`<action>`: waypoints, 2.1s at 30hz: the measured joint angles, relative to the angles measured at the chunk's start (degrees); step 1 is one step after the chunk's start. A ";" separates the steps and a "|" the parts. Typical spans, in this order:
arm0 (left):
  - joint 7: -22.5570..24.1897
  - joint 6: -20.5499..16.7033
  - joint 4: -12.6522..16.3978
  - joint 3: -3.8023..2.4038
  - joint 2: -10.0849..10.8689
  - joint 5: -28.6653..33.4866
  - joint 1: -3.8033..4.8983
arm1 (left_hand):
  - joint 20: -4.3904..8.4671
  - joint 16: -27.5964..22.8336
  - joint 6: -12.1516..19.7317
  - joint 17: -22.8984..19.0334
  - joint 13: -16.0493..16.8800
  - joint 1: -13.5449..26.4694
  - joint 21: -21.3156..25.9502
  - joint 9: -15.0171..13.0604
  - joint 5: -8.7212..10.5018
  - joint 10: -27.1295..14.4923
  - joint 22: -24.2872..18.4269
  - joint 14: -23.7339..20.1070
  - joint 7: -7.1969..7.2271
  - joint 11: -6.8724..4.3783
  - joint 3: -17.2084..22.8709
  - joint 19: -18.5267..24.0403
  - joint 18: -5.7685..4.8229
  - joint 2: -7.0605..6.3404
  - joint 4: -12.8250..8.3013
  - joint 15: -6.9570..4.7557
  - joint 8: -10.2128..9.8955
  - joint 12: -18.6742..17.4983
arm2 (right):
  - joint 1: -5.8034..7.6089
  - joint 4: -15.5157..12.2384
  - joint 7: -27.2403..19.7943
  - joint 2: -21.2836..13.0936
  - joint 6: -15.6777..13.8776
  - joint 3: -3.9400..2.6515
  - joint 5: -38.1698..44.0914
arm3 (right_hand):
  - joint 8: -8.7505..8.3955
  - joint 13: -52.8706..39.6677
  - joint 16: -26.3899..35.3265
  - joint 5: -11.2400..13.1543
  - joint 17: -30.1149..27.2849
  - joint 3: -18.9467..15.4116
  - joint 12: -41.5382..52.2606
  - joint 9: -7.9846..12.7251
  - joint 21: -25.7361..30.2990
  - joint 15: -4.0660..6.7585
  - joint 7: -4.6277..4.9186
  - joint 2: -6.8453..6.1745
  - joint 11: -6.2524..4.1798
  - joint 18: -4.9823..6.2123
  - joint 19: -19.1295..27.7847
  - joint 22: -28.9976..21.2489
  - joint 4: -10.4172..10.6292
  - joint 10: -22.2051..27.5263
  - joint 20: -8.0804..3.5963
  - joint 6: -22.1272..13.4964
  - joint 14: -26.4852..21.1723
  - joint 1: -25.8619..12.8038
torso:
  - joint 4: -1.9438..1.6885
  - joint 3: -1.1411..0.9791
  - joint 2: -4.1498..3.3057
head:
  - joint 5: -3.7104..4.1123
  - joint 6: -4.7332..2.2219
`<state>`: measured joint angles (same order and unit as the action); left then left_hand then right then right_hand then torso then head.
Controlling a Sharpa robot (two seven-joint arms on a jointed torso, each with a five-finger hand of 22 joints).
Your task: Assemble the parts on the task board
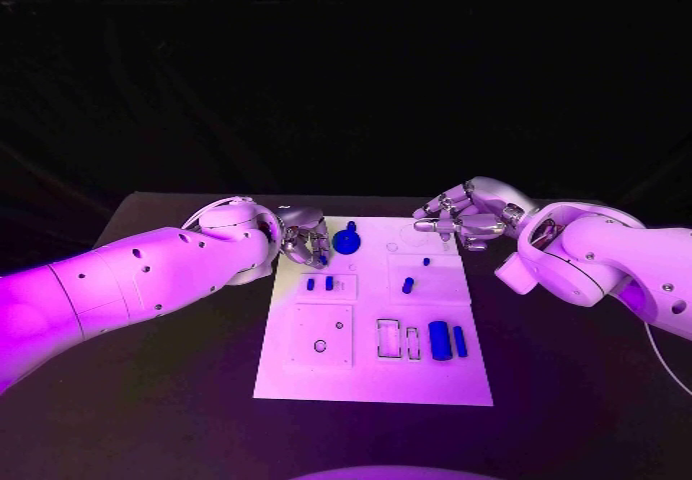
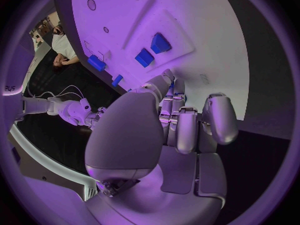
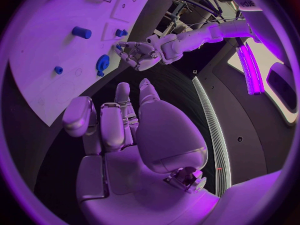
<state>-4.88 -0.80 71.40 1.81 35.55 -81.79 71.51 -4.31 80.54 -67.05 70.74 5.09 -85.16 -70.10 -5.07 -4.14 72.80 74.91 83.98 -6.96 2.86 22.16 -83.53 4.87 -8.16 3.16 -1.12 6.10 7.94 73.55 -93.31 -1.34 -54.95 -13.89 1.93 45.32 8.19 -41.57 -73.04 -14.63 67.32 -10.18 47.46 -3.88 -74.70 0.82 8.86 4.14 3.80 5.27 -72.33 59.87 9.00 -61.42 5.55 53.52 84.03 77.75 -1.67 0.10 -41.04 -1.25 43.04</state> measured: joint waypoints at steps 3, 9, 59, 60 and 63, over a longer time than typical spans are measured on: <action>0.06 0.17 0.00 0.01 -0.09 -0.08 0.00 | 0.00 0.00 0.00 -0.04 0.06 0.00 0.00 0.00 0.00 0.00 0.00 0.00 0.00 0.00 0.00 0.00 0.00 0.00 0.00 0.00 0.00 0.00 | 0.00 0.01 -0.02 0.00 0.01 0.00 0.00 | 0.00 0.00 0.00 0.00 0.00 0.00 0.00 0.00 0.00 0.00 0.00 0.00 0.00 0.00 0.00 0.00 0.00 0.00 0.00 0.00 0.00 0.00 | -0.01 -0.01 0.03 | 0.02 0.00; 0.16 0.40 -0.06 0.01 -0.17 -0.23 0.00 | 0.00 0.00 -0.21 -0.11 0.06 0.00 0.00 0.02 0.00 0.00 0.00 0.00 0.21 0.00 0.00 0.00 0.00 0.00 0.00 0.00 -0.02 -0.28 | 0.00 0.09 -0.04 0.05 0.02 0.00 0.00 | 0.00 0.04 0.00 0.00 0.00 0.00 0.18 0.00 0.00 0.00 0.00 0.00 0.00 0.00 0.00 0.00 0.00 0.00 0.00 0.00 0.00 0.00 | -0.03 -0.01 0.03 | 0.02 0.04; -0.95 1.58 -0.33 0.11 -0.48 -1.27 -0.11 | -1.24 -1.01 5.45 -2.28 -0.46 3.46 3.77 1.33 0.21 -3.19 -0.01 -0.01 -2.55 2.56 1.41 1.24 0.01 -3.46 -0.46 1.03 -2.49 -3.76 | -0.10 0.44 -0.38 0.24 0.08 0.00 -0.04 | 0.22 0.50 0.32 0.00 -0.38 0.00 0.23 0.00 0.58 0.00 -0.19 0.31 0.00 0.00 0.43 -0.76 0.00 0.62 0.00 -0.20 0.00 0.31 | -0.03 0.05 0.02 | -0.10 0.04; -0.96 1.57 -0.33 0.11 -0.46 -1.27 -0.11 | -1.24 -1.01 5.56 -2.28 -0.46 3.46 3.77 1.33 0.21 -3.31 -0.01 -0.01 -2.65 2.44 1.40 1.24 0.01 -3.46 -0.46 1.03 -2.49 -3.76 | -0.11 0.45 -0.38 0.24 0.08 0.00 -0.04 | 0.22 0.52 0.32 0.00 -0.38 0.00 0.23 0.00 0.59 0.00 -0.19 0.31 0.00 0.00 0.43 -0.76 0.00 0.62 0.00 -0.20 0.00 0.31 | -0.03 0.05 0.02 | -0.08 0.04; -0.98 1.52 -0.33 0.11 -0.36 -1.28 -0.11 | -1.23 -1.01 5.65 -2.28 -0.46 3.46 3.77 1.32 0.20 -3.40 -0.01 0.00 -2.75 2.35 1.41 1.24 0.00 -3.46 -0.46 1.03 -2.49 -3.76 | -0.11 0.51 -0.38 0.24 0.07 0.00 -0.04 | 0.22 0.66 0.40 0.00 -0.38 0.00 0.12 0.00 0.59 0.00 -0.19 0.31 0.03 0.83 0.42 -0.82 0.00 0.65 0.00 -0.20 0.00 0.31 | -0.03 0.05 0.02 | -0.06 0.03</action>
<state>-5.86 0.73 71.07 1.91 35.19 -83.06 71.40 -5.54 79.54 -61.40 68.46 4.63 -81.70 -66.34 -3.75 -3.93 69.40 74.90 83.97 -9.70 5.21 23.57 -82.29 4.88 -11.63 2.69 -0.09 3.61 4.18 73.44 -92.80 -1.72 -54.71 -13.82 1.94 45.28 8.41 -40.91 -72.64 -14.63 66.94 -10.18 47.58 -3.88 -74.12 0.82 8.67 4.44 3.83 6.11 -71.91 59.04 9.00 -60.78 5.55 53.32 84.03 78.06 -1.70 0.15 -41.02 -1.31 43.08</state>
